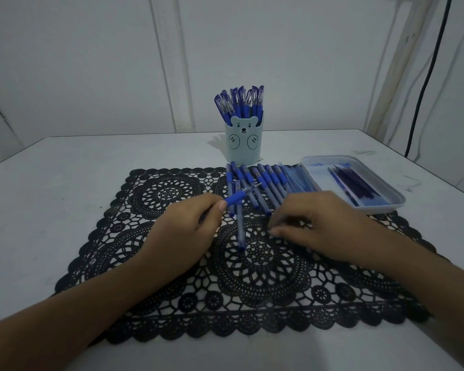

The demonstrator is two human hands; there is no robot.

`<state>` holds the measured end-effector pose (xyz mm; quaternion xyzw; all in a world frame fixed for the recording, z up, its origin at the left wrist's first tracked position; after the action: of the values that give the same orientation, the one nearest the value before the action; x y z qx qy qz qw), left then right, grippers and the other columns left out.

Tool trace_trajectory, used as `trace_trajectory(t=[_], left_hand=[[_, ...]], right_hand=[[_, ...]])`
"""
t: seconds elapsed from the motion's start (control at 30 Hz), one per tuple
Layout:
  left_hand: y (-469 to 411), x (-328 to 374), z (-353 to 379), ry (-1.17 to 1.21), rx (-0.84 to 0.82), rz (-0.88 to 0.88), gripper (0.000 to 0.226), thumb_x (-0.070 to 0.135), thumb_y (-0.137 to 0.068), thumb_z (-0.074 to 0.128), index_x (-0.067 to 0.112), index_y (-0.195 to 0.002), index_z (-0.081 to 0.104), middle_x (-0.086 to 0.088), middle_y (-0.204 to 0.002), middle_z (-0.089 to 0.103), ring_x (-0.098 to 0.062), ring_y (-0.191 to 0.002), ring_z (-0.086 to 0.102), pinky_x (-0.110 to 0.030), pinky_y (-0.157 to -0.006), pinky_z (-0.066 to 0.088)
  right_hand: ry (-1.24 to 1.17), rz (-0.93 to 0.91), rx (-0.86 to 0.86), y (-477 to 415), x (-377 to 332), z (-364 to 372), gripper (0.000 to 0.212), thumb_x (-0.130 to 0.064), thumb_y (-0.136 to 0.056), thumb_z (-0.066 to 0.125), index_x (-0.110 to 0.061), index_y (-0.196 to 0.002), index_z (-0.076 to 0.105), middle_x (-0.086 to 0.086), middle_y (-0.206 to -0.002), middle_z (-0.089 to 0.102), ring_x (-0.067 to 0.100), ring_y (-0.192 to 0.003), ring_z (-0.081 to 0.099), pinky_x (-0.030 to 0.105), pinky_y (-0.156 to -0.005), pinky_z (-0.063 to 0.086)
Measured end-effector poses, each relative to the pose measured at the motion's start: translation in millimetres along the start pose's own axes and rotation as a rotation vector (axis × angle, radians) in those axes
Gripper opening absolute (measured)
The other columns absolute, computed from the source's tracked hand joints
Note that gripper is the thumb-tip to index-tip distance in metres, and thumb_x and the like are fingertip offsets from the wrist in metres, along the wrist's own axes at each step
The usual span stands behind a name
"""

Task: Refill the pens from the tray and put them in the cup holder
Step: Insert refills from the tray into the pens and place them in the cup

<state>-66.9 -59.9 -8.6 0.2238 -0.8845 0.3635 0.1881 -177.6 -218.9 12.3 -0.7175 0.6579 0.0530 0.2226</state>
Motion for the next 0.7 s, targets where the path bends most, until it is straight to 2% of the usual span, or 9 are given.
trace_trajectory(t=[0.1, 0.17, 0.27, 0.37, 0.43, 0.5, 0.6, 0.7], left_hand=[[0, 2, -1, -0.01, 0.003, 0.037, 0.027, 0.039, -0.089, 0.037, 0.025, -0.084, 0.06, 0.005, -0.055, 0.051, -0.019, -0.058, 0.048, -0.028, -0.048, 0.037], [1, 4, -1, -0.03, 0.001, 0.081, 0.03, 0.04, -0.088, 0.034, 0.024, -0.086, 0.06, 0.008, -0.056, 0.049, -0.018, -0.056, 0.048, -0.027, -0.046, 0.037], [2, 4, -1, -0.056, -0.005, 0.121, 0.032, 0.037, -0.09, 0.036, 0.02, -0.089, 0.062, 0.012, -0.056, 0.047, -0.015, -0.055, 0.047, -0.024, -0.045, 0.036], [3, 5, -1, -0.072, -0.017, 0.16, 0.031, 0.035, -0.091, 0.037, 0.018, -0.091, 0.063, 0.017, -0.057, 0.044, -0.005, -0.052, 0.045, -0.015, -0.046, 0.034], [4, 7, 0, -0.098, -0.04, 0.2, 0.031, 0.033, -0.092, 0.038, 0.016, -0.094, 0.064, 0.024, -0.063, 0.042, 0.003, -0.054, 0.043, -0.007, -0.051, 0.033], [6, 9, 1, -0.136, -0.069, 0.236, 0.032, 0.033, -0.093, 0.038, 0.016, -0.097, 0.064, 0.024, -0.073, 0.045, 0.004, -0.058, 0.043, -0.008, -0.056, 0.035], [8, 13, 2, -0.169, -0.107, 0.27, 0.034, 0.035, -0.094, 0.035, 0.018, -0.1, 0.064, 0.019, -0.078, 0.051, 0.001, -0.062, 0.047, -0.013, -0.058, 0.039], [6, 13, 1, -0.183, -0.089, 0.257, 0.034, 0.034, -0.093, 0.037, 0.017, -0.099, 0.065, 0.021, -0.078, 0.049, 0.003, -0.064, 0.044, -0.007, -0.059, 0.036]], right_hand=[[0.116, -0.105, -0.05, 0, -1, 11, 0.016, -0.029, -0.086, 0.06, -0.024, -0.099, 0.068, -0.017, -0.09, 0.054, -0.001, -0.087, 0.05, 0.008, -0.08, 0.034], [0.102, -0.108, -0.049, 1, 0, 12, 0.019, -0.028, -0.086, 0.06, -0.026, -0.103, 0.066, -0.016, -0.092, 0.053, -0.002, -0.089, 0.048, 0.009, -0.082, 0.034], [0.057, -0.069, -0.04, 0, 2, 11, 0.025, -0.03, -0.084, 0.061, -0.029, -0.11, 0.062, -0.016, -0.094, 0.056, -0.004, -0.088, 0.05, 0.004, -0.077, 0.035], [-0.042, 0.019, 0.096, -1, 2, 3, 0.027, -0.038, -0.085, 0.055, -0.031, -0.11, 0.06, -0.019, -0.093, 0.057, -0.005, -0.085, 0.052, 0.005, -0.072, 0.039], [-0.193, 0.1, 0.206, -1, 1, -2, 0.029, -0.049, -0.081, 0.049, -0.035, -0.105, 0.06, -0.02, -0.09, 0.061, -0.002, -0.082, 0.054, 0.008, -0.07, 0.042], [-0.332, 0.143, 0.236, 0, -2, -3, 0.027, -0.053, -0.074, 0.048, -0.041, -0.095, 0.059, -0.016, -0.085, 0.065, -0.004, -0.077, 0.056, 0.009, -0.066, 0.043], [-0.359, 0.122, 0.231, 0, -7, -2, 0.009, -0.037, -0.08, 0.058, -0.036, -0.086, 0.064, -0.014, -0.079, 0.066, -0.009, -0.068, 0.055, 0.006, -0.061, 0.04], [-0.432, 0.198, 0.242, -1, 5, -6, 0.013, -0.025, -0.085, 0.059, -0.032, -0.076, 0.064, -0.008, -0.069, 0.064, -0.003, -0.06, 0.055, 0.008, -0.057, 0.042]])
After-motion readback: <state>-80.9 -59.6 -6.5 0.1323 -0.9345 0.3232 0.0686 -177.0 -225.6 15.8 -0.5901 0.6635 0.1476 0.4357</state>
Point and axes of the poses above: each hand's wrist, its own y-axis away from the middle knuckle, its own z-axis out of the palm, x = y × z, the point moved 3 cm from there along -y, towards the middle knuckle
